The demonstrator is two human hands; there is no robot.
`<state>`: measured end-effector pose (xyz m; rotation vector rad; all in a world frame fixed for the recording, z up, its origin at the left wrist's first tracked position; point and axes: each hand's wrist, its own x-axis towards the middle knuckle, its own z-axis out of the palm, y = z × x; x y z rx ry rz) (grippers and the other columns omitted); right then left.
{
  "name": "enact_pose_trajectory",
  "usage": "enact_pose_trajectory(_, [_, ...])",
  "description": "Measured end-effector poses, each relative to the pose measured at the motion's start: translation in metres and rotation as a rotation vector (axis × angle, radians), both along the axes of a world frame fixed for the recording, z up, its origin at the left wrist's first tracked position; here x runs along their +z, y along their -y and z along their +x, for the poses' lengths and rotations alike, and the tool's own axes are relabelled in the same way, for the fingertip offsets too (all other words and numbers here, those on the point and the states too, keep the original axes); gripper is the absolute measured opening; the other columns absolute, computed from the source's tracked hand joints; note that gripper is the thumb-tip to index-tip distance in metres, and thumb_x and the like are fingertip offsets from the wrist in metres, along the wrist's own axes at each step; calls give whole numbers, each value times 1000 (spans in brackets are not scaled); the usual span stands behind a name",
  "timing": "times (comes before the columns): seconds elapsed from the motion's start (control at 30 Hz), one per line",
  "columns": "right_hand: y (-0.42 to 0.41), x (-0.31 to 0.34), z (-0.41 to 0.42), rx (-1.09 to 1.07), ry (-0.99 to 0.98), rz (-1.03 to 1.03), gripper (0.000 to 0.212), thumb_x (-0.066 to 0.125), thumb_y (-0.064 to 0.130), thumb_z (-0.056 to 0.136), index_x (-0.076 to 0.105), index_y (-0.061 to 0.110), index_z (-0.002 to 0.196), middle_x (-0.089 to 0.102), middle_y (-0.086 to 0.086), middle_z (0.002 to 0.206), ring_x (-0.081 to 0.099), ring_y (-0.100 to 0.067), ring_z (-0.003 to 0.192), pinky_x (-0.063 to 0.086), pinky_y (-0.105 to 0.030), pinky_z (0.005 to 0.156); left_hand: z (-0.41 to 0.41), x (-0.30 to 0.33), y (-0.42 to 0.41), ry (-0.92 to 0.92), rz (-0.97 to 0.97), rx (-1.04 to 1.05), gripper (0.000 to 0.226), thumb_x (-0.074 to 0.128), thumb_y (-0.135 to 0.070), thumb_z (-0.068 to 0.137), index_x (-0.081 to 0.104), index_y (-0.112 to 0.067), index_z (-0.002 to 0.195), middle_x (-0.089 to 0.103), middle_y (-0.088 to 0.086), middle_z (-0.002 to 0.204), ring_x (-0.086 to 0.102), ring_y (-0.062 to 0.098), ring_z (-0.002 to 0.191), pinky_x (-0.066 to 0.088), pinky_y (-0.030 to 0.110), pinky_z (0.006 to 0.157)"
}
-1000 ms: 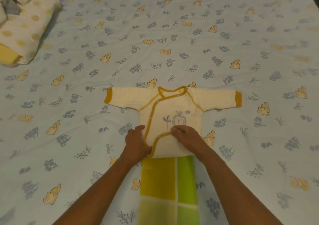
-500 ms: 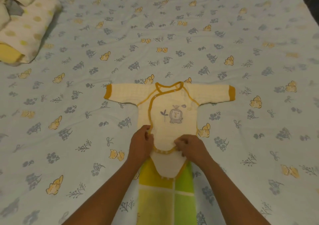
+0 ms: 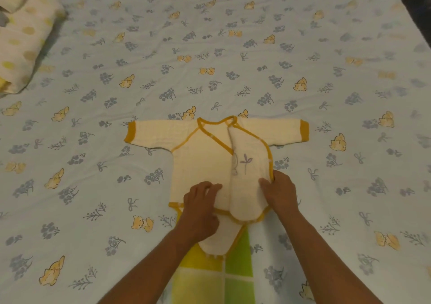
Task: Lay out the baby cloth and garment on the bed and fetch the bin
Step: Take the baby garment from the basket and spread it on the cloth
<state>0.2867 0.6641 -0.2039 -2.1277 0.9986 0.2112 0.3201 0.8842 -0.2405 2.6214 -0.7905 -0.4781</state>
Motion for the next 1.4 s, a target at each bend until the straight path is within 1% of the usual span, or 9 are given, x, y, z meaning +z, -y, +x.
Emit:
enact_pose_trajectory(0.1, [16,-7,-3,-29,0,-9,21,57,24,92,63,7,102,62,-4,94,52,-19,83,35,-28,70,4,-9,3,92,30,-30,56,65,-28,65,59,-28,121,58,-4,113,51,23,105,41,38,83])
enact_pose_trajectory(0.2, [29,-6,-5,-54,-15,-20,16,56,24,93,61,10,98,65,-9,99,56,-25,87,37,-30,71,15,2,3,92,-232,192,9,62,-25,85,69,-22,90,66,-6,84,58,13,79,44,29,71])
enact_pose_trajectory(0.33, [52,-2,-4,-104,-49,-59,12,54,24,93,59,13,94,63,-8,96,58,-28,90,38,-31,71,40,21,-16,-57,-454,796,37,61,-30,93,48,-5,69,45,3,60,38,13,55,33,30,55])
enact_pose_trajectory(0.57, [72,-9,2,-122,-108,-139,9,54,21,91,55,13,87,63,-11,93,55,-28,82,40,-34,69,75,17,-78,-131,-452,1257,22,59,-27,92,56,-7,83,57,4,73,56,28,77,43,36,69])
enact_pose_trajectory(0.7, [68,-11,-1,-152,-141,-265,25,53,15,88,53,10,113,60,-19,111,57,-40,100,46,-43,78,88,11,-92,-114,-261,1328,55,70,-18,79,47,-8,128,55,21,124,52,41,116,45,49,94])
enact_pose_trajectory(0.8, [50,-7,-2,18,-1,-524,55,61,14,83,44,17,135,51,-17,128,50,-41,113,46,-49,88,91,21,-83,100,-106,1067,65,69,-20,81,43,-20,140,42,21,137,40,42,123,36,55,102])
enact_pose_trajectory(0.93, [22,-21,4,237,25,-258,51,53,32,93,42,23,142,44,-8,143,42,-32,127,40,-44,101,84,2,-70,16,-4,438,60,35,-54,91,48,-24,142,56,14,136,51,34,124,41,46,101])
enact_pose_trajectory(1.17, [36,2,5,195,-247,-37,55,38,44,99,35,17,147,36,-11,153,33,-29,141,27,-40,113,92,33,-72,-259,232,394,57,35,-57,96,46,-25,142,51,9,144,46,30,132,39,43,107])
enact_pose_trajectory(1.4, [28,201,24,110,53,-12,60,42,47,98,32,18,150,36,-7,154,37,-26,139,30,-37,111,117,219,-36,-208,76,323,53,44,-53,96,54,-21,136,56,7,139,52,26,127,43,39,104])
